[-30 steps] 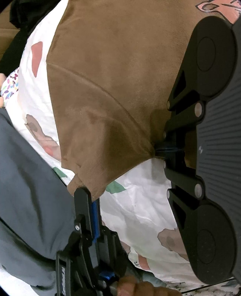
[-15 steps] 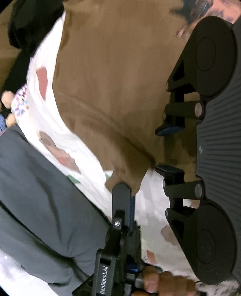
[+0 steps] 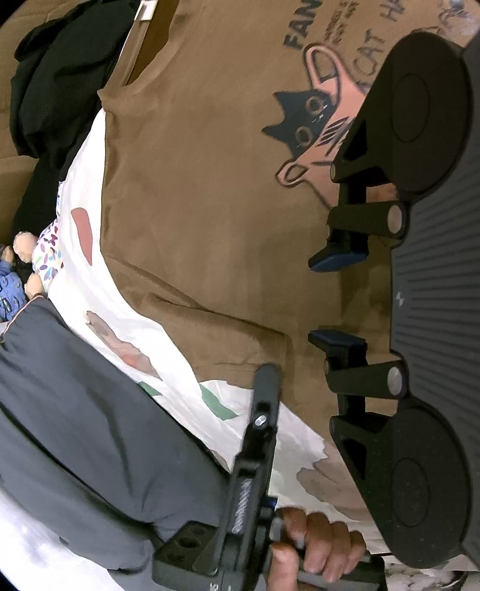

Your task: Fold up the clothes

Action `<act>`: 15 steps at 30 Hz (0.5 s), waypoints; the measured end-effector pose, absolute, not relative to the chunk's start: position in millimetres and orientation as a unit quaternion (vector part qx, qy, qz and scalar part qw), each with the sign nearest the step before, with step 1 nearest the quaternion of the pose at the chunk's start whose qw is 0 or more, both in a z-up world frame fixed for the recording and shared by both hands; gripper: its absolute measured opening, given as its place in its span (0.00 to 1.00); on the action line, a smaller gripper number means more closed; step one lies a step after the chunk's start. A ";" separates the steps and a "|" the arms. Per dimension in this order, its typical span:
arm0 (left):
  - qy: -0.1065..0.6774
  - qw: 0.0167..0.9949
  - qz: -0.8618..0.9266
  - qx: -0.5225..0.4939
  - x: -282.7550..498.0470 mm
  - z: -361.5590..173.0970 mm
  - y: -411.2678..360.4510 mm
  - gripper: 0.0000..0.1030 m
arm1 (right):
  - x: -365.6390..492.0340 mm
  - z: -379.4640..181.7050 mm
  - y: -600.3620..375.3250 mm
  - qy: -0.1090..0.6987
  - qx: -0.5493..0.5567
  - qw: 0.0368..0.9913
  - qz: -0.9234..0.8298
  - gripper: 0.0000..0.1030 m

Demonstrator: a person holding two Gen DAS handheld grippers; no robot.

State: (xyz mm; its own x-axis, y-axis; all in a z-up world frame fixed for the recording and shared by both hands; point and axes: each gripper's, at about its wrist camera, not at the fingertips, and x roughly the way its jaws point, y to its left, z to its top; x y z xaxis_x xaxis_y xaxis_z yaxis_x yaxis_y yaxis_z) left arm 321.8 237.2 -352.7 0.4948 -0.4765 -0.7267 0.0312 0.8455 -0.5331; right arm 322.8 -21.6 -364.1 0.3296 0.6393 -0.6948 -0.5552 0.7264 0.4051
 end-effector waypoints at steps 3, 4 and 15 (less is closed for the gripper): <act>0.475 0.833 -0.158 -0.234 316.6 -347.0 236.5 0.37 | 321.1 -364.8 -30.0 0.450 0.055 0.815 0.361 0.38; 0.474 0.834 -0.159 -0.233 315.2 -343.9 237.7 0.39 | 320.7 -364.9 -31.2 0.450 0.056 0.815 0.360 0.38; 0.439 0.861 -0.106 -0.232 318.8 -316.7 283.1 0.40 | 311.8 -360.2 -31.5 0.444 0.052 0.817 0.365 0.38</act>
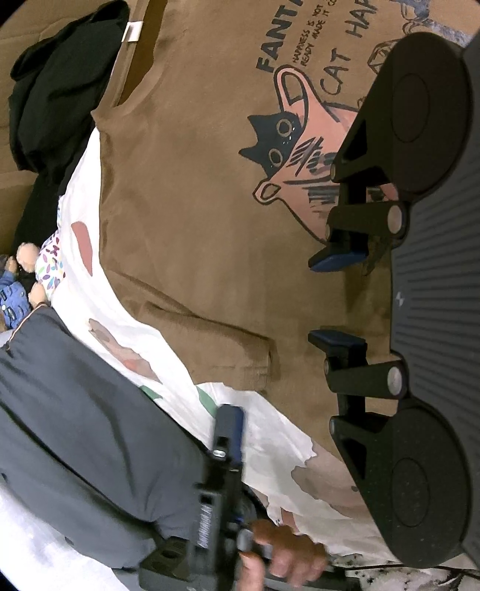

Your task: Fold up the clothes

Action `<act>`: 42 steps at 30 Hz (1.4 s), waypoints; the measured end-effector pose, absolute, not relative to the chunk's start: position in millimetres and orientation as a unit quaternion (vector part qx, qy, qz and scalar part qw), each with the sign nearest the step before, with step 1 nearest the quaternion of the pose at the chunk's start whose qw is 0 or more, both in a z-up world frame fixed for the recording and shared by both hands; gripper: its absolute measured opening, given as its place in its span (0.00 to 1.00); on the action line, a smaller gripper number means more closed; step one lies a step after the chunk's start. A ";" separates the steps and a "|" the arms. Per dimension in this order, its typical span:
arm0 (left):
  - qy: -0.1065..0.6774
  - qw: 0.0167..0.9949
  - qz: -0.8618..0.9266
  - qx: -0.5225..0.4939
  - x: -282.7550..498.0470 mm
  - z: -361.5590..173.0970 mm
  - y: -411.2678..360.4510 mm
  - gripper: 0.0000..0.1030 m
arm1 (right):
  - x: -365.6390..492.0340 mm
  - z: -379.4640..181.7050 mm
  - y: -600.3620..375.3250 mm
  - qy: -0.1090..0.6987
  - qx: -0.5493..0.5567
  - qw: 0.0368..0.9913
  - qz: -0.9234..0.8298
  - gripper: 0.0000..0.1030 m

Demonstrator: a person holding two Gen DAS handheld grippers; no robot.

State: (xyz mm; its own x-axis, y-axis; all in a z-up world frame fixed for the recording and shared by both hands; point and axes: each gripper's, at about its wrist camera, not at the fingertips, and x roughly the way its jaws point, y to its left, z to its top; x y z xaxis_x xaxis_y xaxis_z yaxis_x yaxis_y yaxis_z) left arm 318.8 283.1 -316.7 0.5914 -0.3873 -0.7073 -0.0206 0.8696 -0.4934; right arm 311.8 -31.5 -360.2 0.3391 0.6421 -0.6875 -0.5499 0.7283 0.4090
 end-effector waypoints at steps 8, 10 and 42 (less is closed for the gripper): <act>0.436 0.870 -0.029 -0.229 349.6 -323.9 316.1 0.36 | 307.2 -356.5 -37.6 0.440 0.041 0.819 0.367 0.38; 0.439 0.870 -0.008 -0.224 357.8 -330.4 322.1 0.31 | 308.7 -358.8 -40.0 0.442 0.041 0.818 0.367 0.38; 0.453 0.865 -0.058 -0.207 393.3 -331.2 312.1 0.04 | 315.6 -340.7 -34.6 0.424 0.054 0.822 0.376 0.38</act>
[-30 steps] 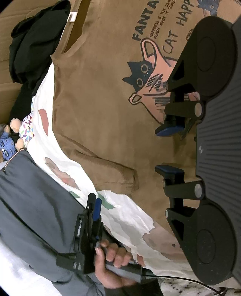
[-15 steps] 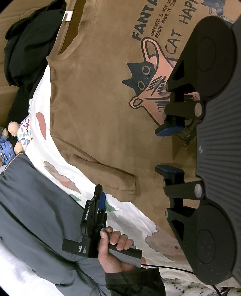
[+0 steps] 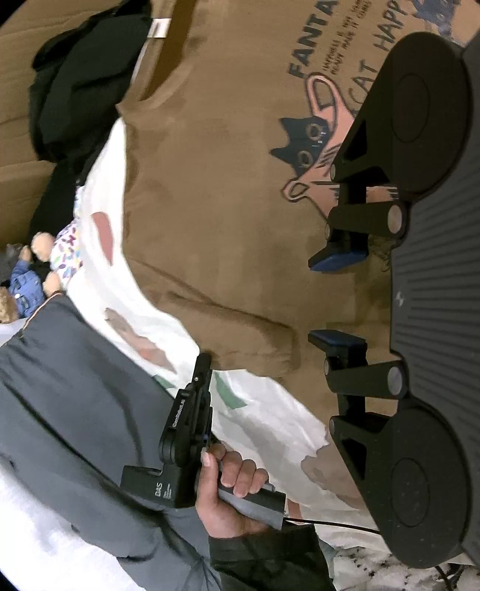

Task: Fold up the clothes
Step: 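Grasp the T-shirt side edge with both grippers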

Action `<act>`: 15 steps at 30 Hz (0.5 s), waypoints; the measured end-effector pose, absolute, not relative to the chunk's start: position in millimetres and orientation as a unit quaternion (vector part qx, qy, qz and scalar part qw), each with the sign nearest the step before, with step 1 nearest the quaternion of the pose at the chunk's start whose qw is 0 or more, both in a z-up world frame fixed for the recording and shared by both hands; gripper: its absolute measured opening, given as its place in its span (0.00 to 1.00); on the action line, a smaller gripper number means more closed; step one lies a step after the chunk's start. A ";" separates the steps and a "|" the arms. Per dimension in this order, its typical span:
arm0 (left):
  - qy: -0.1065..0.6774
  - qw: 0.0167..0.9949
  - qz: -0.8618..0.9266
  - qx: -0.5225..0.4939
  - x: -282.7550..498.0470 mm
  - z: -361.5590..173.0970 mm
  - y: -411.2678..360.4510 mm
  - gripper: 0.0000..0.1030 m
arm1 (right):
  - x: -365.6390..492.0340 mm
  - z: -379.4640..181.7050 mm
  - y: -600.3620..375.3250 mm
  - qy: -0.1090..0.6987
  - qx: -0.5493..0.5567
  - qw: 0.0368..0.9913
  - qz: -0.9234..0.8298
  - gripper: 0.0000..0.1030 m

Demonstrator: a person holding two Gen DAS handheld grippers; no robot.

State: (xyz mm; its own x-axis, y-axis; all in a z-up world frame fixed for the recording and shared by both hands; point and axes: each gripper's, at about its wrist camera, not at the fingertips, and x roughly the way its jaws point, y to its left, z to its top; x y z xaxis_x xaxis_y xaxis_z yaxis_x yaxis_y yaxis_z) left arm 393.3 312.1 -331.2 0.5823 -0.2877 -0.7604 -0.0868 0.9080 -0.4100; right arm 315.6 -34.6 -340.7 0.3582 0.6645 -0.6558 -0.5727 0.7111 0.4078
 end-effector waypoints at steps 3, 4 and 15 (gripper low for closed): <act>0.448 0.862 -0.091 -0.219 392.1 -312.7 300.6 0.04 | 320.9 -333.5 -25.3 0.415 0.053 0.824 0.383 0.38; 0.448 0.862 -0.093 -0.220 392.5 -311.3 300.3 0.04 | 322.3 -332.1 -22.7 0.412 0.053 0.824 0.385 0.38; 0.449 0.843 -0.169 -0.244 394.2 -272.2 260.4 0.04 | 348.8 -306.3 30.3 0.376 0.071 0.831 0.404 0.38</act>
